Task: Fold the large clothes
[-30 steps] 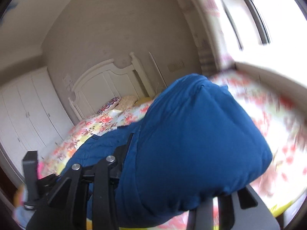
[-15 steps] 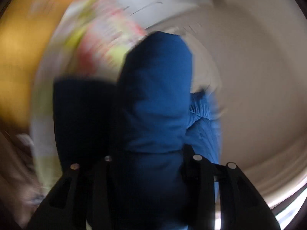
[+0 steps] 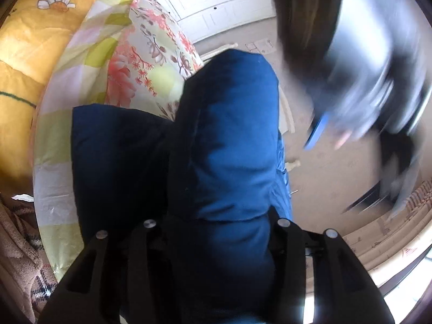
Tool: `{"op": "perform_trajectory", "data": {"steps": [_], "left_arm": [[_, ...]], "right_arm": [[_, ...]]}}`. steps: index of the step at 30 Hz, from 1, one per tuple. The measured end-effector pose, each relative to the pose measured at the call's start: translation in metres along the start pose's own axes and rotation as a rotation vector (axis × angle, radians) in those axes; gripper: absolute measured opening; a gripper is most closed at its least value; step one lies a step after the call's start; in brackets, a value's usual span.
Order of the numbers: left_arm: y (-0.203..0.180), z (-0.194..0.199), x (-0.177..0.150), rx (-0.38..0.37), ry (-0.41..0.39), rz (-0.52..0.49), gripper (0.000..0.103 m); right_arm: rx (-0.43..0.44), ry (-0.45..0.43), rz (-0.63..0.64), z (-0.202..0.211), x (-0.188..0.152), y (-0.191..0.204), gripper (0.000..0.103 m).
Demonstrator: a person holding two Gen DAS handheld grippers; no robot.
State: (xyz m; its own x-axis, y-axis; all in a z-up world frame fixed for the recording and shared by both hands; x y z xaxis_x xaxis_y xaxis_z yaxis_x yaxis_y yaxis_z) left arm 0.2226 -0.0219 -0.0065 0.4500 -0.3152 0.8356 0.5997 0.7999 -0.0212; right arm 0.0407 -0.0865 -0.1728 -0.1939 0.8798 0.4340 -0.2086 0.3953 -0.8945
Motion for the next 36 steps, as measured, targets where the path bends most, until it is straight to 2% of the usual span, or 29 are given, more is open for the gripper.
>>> {"op": "perform_trajectory", "data": {"steps": [1, 2, 3, 4, 5, 6, 8, 9, 11, 12, 13, 15, 17, 18, 20, 21, 23, 25, 26, 27, 29, 30, 31, 33, 36], "left_arm": [[0.005, -0.026, -0.007, 0.068, 0.061, -0.039, 0.099], [0.016, -0.056, -0.022, 0.133, 0.122, -0.062, 0.099], [0.026, -0.066, -0.031, 0.106, 0.129, -0.023, 0.099], [0.040, -0.068, -0.039, 0.062, 0.092, 0.048, 0.099], [0.054, -0.065, -0.048, 0.053, 0.058, 0.112, 0.099], [0.063, -0.064, -0.054, 0.059, 0.046, 0.150, 0.099], [0.076, -0.056, -0.068, 0.043, 0.004, 0.221, 0.099], [0.079, -0.052, -0.073, 0.047, -0.010, 0.230, 0.099], [0.080, -0.046, -0.077, 0.069, -0.036, 0.236, 0.099], [0.076, -0.044, -0.078, 0.078, -0.045, 0.228, 0.099], [0.074, -0.043, -0.077, 0.087, -0.053, 0.217, 0.099], [0.072, -0.042, -0.076, 0.095, -0.058, 0.210, 0.099], [0.074, -0.041, -0.078, 0.085, -0.059, 0.222, 0.099], [0.075, -0.041, -0.078, 0.077, -0.070, 0.221, 0.099], [0.079, -0.040, -0.083, 0.067, -0.088, 0.239, 0.099], [0.081, -0.040, -0.084, 0.065, -0.096, 0.247, 0.099], [0.085, -0.038, -0.086, 0.078, -0.111, 0.264, 0.099], [0.088, -0.036, -0.086, 0.125, -0.119, 0.276, 0.099], [0.090, -0.033, -0.086, 0.157, -0.118, 0.278, 0.099], [0.091, -0.027, -0.086, 0.243, -0.106, 0.263, 0.099], [0.090, -0.005, -0.085, 0.478, -0.105, 0.188, 0.099], [0.088, 0.003, -0.086, 0.531, -0.104, 0.165, 0.099], [0.086, 0.011, -0.089, 0.545, -0.093, 0.153, 0.099], [0.077, 0.024, -0.096, 0.498, -0.059, 0.145, 0.099], [0.057, 0.044, -0.103, 0.510, -0.063, 0.086, 0.099]], "right_arm": [[0.012, -0.016, -0.001, 0.009, -0.001, -0.002, 0.052], [0.045, -0.040, -0.018, 0.018, -0.003, -0.006, 0.061], [0.094, -0.077, -0.056, 0.031, -0.004, -0.012, 0.073], [0.141, -0.111, -0.101, 0.045, -0.006, -0.019, 0.077], [0.205, -0.150, -0.176, 0.061, -0.009, -0.030, 0.078], [0.246, -0.171, -0.247, 0.071, -0.013, -0.040, 0.077], [0.367, -0.216, -0.494, 0.091, -0.028, -0.074, 0.076], [0.395, -0.231, -0.571, 0.093, -0.031, -0.087, 0.067], [0.401, -0.250, -0.742, 0.092, -0.039, -0.124, 0.051], [0.384, -0.233, -0.793, 0.086, -0.043, -0.135, 0.046], [0.356, -0.201, -0.833, 0.076, -0.042, -0.145, 0.045], [0.339, -0.143, -0.840, 0.054, -0.034, -0.150, 0.045], [0.431, -0.031, -0.773, 0.029, -0.023, -0.121, 0.048], [0.447, 0.037, -0.678, 0.019, -0.022, -0.090, 0.048], [0.333, -0.021, -0.551, 0.013, -0.015, -0.066, 0.048], [0.318, -0.023, -0.550, 0.013, -0.016, -0.063, 0.048], [0.334, -0.023, -0.556, 0.011, -0.017, -0.065, 0.048], [0.355, -0.028, -0.567, 0.009, -0.021, -0.070, 0.048], [0.387, -0.024, -0.591, 0.009, -0.023, -0.075, 0.048], [0.419, -0.022, -0.610, 0.010, -0.023, -0.082, 0.048], [0.528, -0.041, -0.679, 0.019, -0.032, -0.111, 0.046], [0.547, -0.058, -0.712, 0.023, -0.038, -0.125, 0.046], [0.522, -0.078, -0.755, 0.025, -0.050, -0.147, 0.046], [0.440, -0.083, -0.847, 0.017, -0.076, -0.188, 0.046], [0.362, -0.041, -1.040, -0.028, -0.125, -0.239, 0.046]]}}
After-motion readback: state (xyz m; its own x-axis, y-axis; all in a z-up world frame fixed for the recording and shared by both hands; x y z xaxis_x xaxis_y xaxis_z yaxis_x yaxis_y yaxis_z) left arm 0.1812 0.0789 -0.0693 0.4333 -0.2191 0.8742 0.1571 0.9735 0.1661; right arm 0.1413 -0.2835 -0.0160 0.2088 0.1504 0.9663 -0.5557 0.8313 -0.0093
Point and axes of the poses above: each gripper's, at about its wrist camera, not at the fingertips, and z roughly against the way its jaws point, y to its left, x to its top, the point moved 2 cm from there along -z, roughly the way its jaws point, and after that the axes turned 13 degrees about -y, right-handed, at the moved point
